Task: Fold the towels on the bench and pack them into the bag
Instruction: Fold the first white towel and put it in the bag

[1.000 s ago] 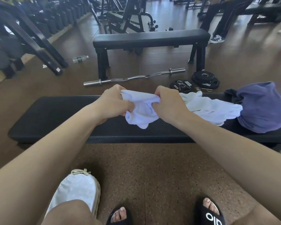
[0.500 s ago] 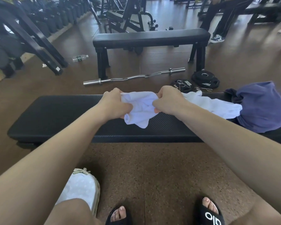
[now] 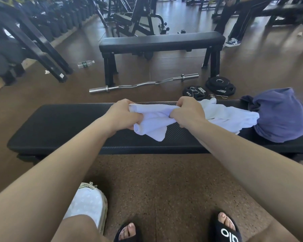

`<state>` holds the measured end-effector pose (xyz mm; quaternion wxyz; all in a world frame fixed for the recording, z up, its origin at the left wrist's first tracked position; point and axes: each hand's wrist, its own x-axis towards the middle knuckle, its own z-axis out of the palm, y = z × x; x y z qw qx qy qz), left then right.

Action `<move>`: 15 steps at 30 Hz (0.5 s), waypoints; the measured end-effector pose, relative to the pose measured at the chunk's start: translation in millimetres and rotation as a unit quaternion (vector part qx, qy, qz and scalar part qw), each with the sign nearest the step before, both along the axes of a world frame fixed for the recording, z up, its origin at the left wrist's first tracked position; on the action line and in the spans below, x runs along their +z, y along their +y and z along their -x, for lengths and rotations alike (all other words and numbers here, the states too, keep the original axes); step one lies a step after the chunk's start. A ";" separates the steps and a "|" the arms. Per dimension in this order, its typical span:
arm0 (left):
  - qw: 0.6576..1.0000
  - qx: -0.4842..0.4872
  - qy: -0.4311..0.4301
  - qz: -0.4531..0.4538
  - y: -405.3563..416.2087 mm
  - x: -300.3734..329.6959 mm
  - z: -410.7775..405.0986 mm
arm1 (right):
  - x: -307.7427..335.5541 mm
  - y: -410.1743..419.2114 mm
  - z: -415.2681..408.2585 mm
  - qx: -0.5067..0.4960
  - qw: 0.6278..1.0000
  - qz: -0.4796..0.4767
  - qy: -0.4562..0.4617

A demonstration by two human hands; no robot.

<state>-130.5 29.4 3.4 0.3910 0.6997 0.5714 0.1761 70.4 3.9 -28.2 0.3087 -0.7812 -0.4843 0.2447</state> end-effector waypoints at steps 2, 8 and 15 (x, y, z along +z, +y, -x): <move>1.000 0.003 -0.017 0.003 0.9 0.1 -0.6 | -0.2 -3.0 1.0 0.002 0.992 0.025 0.121; 0.992 0.022 -0.096 0.076 7.6 -5.4 11.1 | 5.9 -12.4 -5.8 0.087 0.903 0.094 0.409; 0.957 0.059 -0.236 0.160 15.4 -8.7 17.0 | 1.1 -23.3 2.6 0.127 0.912 0.050 0.386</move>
